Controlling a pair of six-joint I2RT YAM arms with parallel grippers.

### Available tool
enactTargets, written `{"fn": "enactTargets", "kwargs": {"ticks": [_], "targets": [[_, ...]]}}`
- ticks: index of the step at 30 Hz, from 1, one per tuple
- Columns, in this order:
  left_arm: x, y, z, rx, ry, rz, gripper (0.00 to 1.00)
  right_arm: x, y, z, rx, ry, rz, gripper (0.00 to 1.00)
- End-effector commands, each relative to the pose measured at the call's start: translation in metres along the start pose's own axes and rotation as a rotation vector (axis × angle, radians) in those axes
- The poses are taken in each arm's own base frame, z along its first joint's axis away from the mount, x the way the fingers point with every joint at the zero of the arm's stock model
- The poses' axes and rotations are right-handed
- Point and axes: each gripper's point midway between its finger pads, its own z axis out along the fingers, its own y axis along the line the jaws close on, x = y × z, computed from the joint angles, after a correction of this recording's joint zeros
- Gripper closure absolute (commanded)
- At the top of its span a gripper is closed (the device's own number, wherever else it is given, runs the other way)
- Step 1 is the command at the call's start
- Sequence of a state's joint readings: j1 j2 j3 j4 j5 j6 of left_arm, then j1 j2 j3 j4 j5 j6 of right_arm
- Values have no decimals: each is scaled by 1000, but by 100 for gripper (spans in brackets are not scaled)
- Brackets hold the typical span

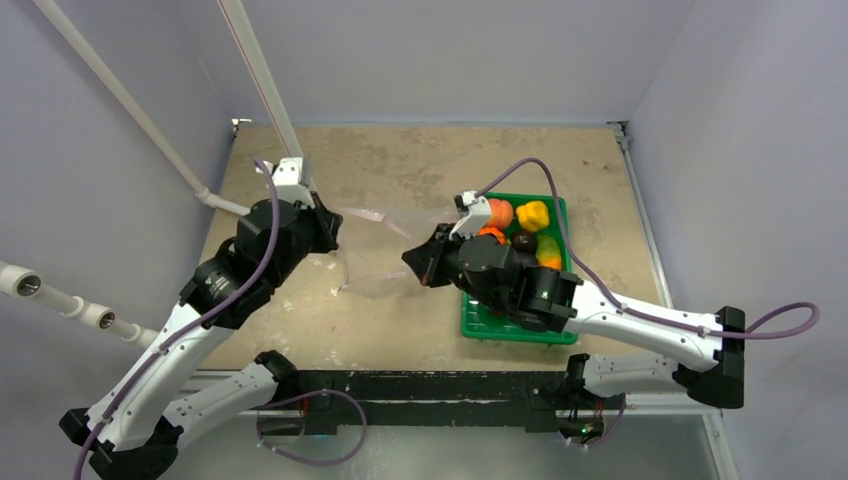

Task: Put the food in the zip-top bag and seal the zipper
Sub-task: Open the zipper of the food storage bag at the center of the board.

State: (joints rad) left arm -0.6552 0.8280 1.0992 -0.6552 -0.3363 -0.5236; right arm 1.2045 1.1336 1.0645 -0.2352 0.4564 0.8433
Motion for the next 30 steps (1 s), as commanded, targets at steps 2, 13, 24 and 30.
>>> {"fn": "enactTargets", "kwargs": {"ticks": [2, 13, 24, 30], "targets": [[-52, -13, -21, 44, -103, 54, 100, -49, 46, 13, -136, -131, -4, 100], [30, -28, 21, 136, 124, 64, 100, -28, -18, 56, -197, -53, 35, 100], [100, -56, 58, 106, 230, 104, 100, 47, -104, 60, 71, 125, 63, 100], [95, -51, 62, 70, 194, 103, 100, 41, -117, 38, 135, 98, 101, 100]]}}
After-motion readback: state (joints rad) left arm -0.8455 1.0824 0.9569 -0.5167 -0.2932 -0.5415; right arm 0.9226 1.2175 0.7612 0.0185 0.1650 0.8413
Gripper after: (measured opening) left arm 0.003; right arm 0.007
